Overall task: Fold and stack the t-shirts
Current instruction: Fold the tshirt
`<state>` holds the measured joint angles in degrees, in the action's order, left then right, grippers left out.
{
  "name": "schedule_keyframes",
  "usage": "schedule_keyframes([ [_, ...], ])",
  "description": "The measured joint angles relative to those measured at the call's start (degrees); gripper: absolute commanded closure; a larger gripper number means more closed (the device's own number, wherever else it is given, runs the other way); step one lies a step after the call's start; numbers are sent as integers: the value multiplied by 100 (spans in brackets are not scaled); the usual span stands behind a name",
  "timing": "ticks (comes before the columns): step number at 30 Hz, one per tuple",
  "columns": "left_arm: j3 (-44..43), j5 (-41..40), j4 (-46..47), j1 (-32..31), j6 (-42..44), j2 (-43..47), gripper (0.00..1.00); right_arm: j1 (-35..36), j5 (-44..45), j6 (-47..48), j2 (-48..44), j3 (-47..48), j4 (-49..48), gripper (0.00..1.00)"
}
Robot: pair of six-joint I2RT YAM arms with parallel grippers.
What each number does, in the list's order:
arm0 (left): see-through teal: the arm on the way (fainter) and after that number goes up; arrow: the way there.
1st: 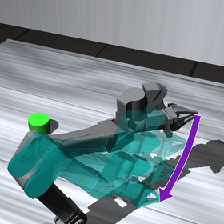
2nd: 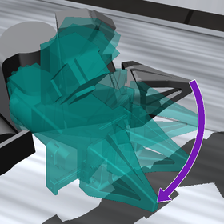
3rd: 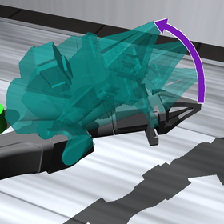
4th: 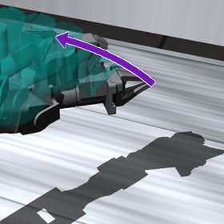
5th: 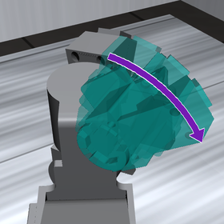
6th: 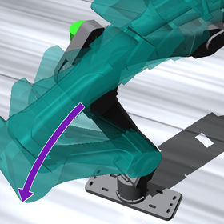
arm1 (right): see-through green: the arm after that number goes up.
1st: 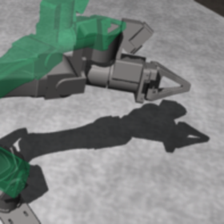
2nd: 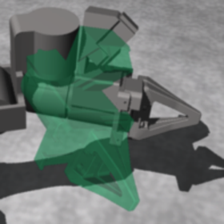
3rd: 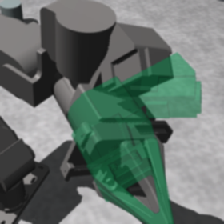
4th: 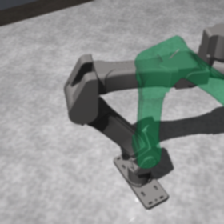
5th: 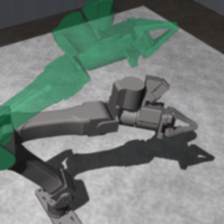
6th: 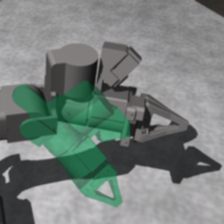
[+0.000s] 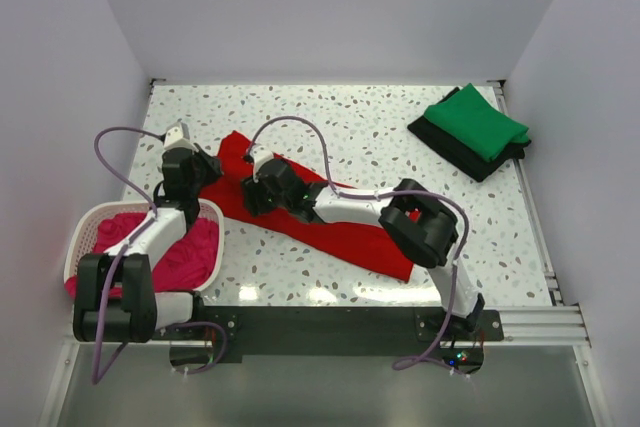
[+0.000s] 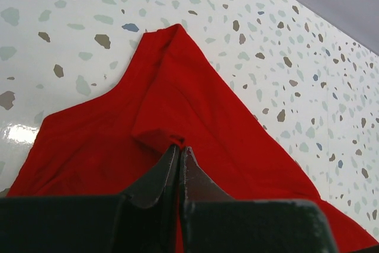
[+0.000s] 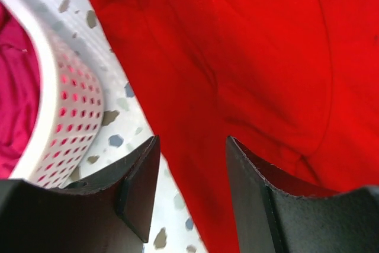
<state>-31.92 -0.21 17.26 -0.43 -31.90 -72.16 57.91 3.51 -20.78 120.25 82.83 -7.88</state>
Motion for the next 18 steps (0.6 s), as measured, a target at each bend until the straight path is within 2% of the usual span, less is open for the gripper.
schedule_keyframes([
  [13, 92, 151, 118, 0, -4, -81, 100, 0, 599, 422, 876, 656, 13, 46],
  [18, 94, 190, 149, 0, -4, -81, 100, 0, 778, 527, 1088, 903, 20, 51],
])
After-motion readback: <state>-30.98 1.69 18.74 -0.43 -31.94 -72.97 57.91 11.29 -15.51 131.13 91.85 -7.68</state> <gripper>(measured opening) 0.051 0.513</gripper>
